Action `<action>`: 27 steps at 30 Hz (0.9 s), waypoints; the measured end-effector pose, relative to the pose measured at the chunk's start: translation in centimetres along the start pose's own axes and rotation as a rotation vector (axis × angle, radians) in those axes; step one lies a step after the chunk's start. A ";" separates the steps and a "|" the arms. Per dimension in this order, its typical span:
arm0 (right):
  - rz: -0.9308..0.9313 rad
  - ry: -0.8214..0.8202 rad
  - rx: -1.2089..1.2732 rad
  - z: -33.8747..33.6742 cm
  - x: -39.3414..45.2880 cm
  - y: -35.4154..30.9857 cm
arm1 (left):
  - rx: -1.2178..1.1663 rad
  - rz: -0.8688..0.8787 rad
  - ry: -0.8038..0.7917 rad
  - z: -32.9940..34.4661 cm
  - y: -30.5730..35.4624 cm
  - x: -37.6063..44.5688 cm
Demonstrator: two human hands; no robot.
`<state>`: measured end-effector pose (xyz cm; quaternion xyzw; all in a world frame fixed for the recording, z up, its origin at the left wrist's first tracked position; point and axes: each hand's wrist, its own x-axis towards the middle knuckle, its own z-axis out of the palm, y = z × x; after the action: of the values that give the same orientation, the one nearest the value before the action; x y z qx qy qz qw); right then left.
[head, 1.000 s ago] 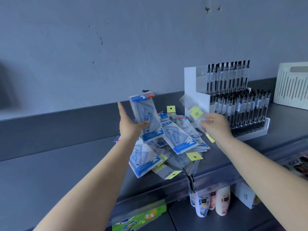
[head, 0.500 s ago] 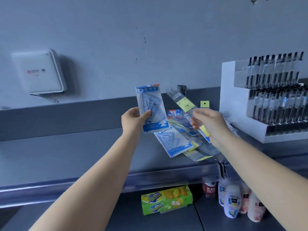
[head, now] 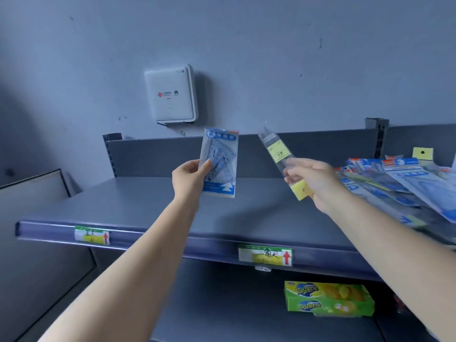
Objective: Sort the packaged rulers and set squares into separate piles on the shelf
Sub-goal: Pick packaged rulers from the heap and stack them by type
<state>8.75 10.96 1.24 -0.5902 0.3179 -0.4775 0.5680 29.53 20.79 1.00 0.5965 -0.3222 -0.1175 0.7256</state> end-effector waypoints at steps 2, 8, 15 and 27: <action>0.007 -0.006 -0.018 2.3 0.5 0.3 | 0.015 -0.010 0.008 -1.9 -0.4 1.1; -0.006 0.016 -0.033 6.1 1.9 0.3 | 0.026 -0.249 -0.086 -2.2 -1.8 2.7; -0.068 0.105 -0.033 5.8 2.6 -0.8 | 0.037 -0.376 -0.405 0.8 -2.7 2.3; 0.009 -0.108 -0.336 8.5 3.3 0.5 | 0.377 0.241 -0.278 -4.6 -2.3 8.0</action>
<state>17.81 10.92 2.30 -0.7003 0.3650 -0.3827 0.4795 38.93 19.39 1.09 0.6567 -0.5037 -0.0489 0.5592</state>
